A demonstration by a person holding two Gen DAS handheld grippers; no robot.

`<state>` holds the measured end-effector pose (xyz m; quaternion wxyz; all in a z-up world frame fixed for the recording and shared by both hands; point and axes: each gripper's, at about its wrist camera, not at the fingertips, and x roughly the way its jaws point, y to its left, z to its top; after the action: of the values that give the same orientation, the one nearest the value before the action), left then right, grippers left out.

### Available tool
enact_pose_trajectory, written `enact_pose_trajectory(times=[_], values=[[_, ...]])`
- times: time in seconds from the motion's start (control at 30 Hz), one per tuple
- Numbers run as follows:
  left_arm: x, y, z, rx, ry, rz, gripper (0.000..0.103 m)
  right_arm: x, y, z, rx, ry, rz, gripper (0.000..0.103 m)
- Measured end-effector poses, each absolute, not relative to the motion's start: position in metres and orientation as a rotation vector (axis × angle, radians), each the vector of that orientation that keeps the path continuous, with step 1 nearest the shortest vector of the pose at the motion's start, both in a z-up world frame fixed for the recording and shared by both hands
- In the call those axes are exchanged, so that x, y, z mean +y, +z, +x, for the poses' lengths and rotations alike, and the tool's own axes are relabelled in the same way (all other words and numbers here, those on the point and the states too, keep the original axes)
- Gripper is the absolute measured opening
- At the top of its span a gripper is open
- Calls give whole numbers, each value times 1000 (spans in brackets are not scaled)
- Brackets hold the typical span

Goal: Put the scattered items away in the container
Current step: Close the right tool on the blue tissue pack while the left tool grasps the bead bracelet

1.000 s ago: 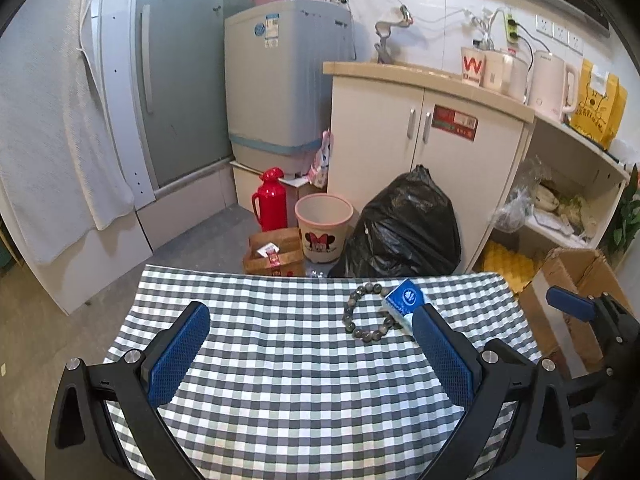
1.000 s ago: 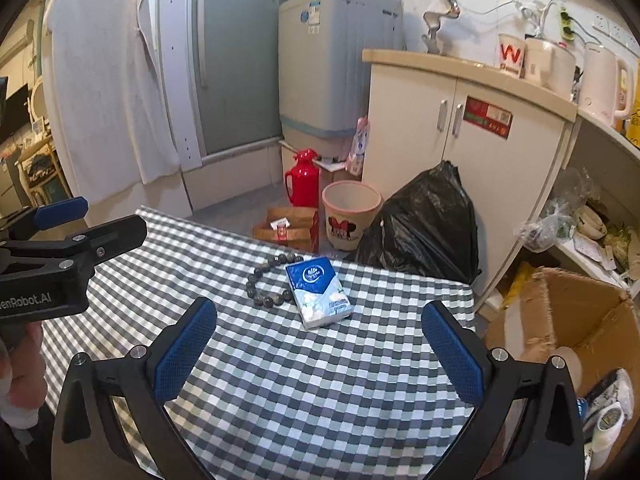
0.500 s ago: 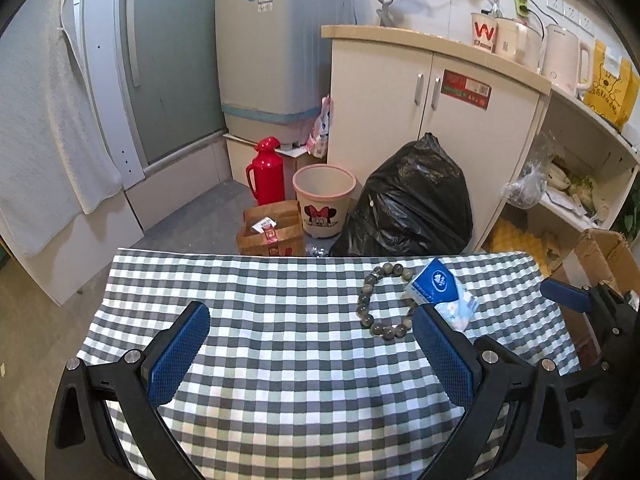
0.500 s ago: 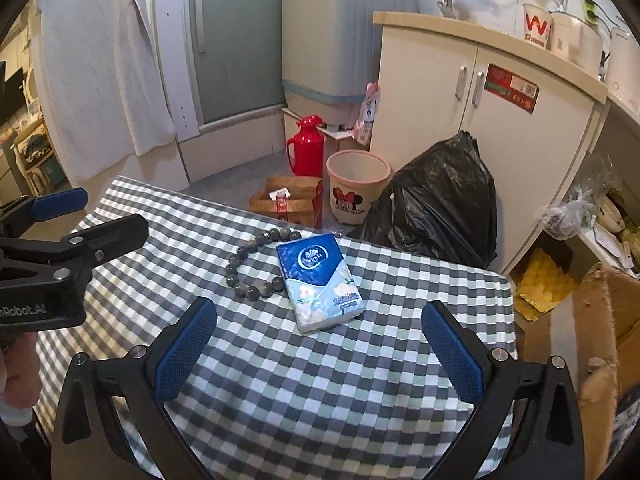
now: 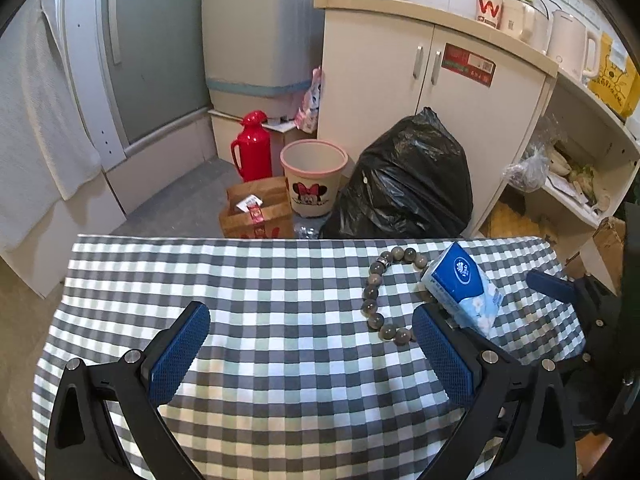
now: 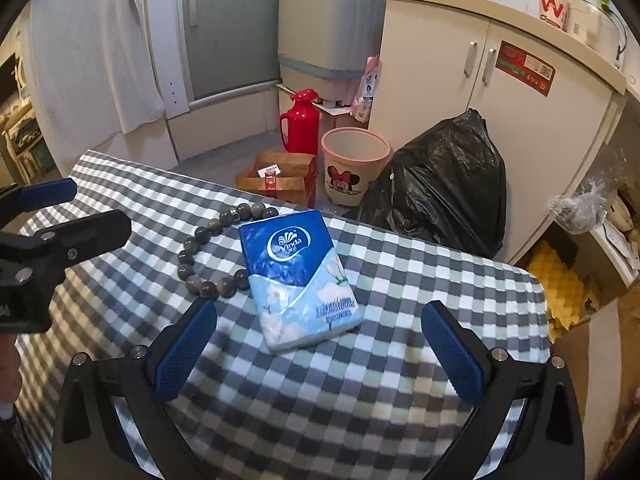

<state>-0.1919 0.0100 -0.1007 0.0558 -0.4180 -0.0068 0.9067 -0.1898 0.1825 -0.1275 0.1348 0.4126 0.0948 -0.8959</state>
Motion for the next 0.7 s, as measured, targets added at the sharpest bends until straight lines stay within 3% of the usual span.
enact_pose_trajectory(times=[0.2, 0.3, 0.33, 0.37, 0.7], values=[[9, -110, -202, -36, 2731, -1301, 103, 176, -136, -200, 326, -2612, 1195, 95], [10, -113, -206, -37, 2722, -1310, 103, 176, -140, -204, 310, -2598, 1210, 73], [11, -114, -208, -36, 2715, -1316, 103, 176, -142, -205, 310, -2591, 1225, 60], [13, -115, -209, -32, 2709, -1319, 103, 177, -143, -206, 304, -2583, 1232, 56], [51, -124, -223, 70, 2622, -1327, 103, 203, -137, -201, 243, -2627, 1273, 53]])
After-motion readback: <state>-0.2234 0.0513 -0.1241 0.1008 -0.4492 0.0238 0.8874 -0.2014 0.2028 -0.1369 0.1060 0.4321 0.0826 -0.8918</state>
